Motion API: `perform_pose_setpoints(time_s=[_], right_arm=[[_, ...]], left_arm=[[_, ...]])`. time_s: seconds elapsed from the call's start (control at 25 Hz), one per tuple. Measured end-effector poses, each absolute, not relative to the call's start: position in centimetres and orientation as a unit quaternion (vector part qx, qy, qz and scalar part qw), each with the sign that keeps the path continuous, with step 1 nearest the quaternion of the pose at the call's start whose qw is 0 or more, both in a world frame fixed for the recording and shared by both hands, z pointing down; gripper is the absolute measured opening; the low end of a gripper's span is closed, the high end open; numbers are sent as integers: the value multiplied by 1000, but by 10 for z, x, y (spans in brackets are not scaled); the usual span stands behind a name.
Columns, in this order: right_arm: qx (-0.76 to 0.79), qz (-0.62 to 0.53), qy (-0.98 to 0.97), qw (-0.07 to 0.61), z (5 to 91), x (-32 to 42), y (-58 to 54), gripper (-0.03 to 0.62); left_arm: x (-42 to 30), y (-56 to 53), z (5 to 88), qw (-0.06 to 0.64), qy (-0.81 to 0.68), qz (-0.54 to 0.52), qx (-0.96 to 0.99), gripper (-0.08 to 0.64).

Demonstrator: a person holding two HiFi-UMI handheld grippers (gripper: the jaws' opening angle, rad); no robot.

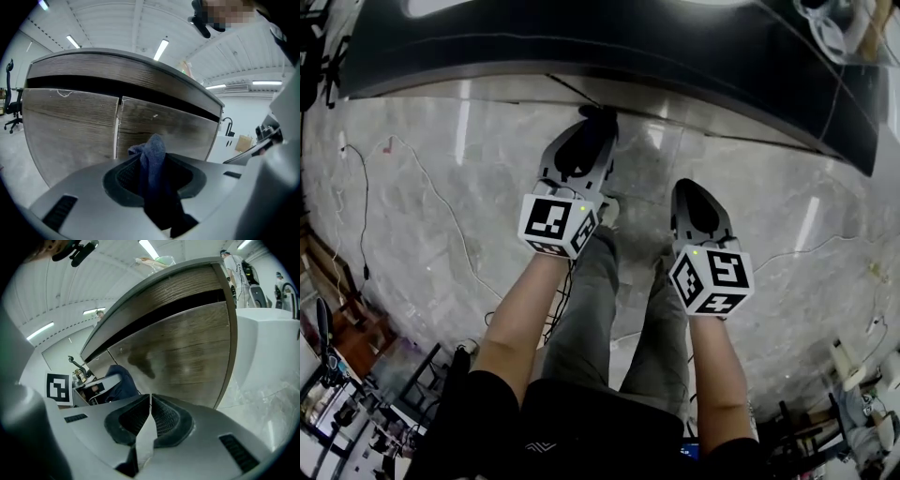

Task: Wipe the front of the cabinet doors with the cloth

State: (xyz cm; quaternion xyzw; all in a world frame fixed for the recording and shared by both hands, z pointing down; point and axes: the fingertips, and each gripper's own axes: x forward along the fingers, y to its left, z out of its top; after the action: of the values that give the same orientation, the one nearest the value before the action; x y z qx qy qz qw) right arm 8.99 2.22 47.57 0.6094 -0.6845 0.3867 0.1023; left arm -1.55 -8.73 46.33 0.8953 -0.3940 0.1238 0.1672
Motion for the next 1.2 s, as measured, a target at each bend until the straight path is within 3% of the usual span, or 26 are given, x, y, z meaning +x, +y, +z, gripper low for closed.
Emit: perform_pose_setpoints(time_s=[0.56, 1.2], right_arm=[[618, 385, -679, 99, 487, 83, 9, 38], [665, 392, -632, 76, 493, 178, 65, 38]], left_arm=[[6, -111, 488, 154, -374, 119, 907, 127], [116, -61, 489, 148, -308, 129, 931, 127]])
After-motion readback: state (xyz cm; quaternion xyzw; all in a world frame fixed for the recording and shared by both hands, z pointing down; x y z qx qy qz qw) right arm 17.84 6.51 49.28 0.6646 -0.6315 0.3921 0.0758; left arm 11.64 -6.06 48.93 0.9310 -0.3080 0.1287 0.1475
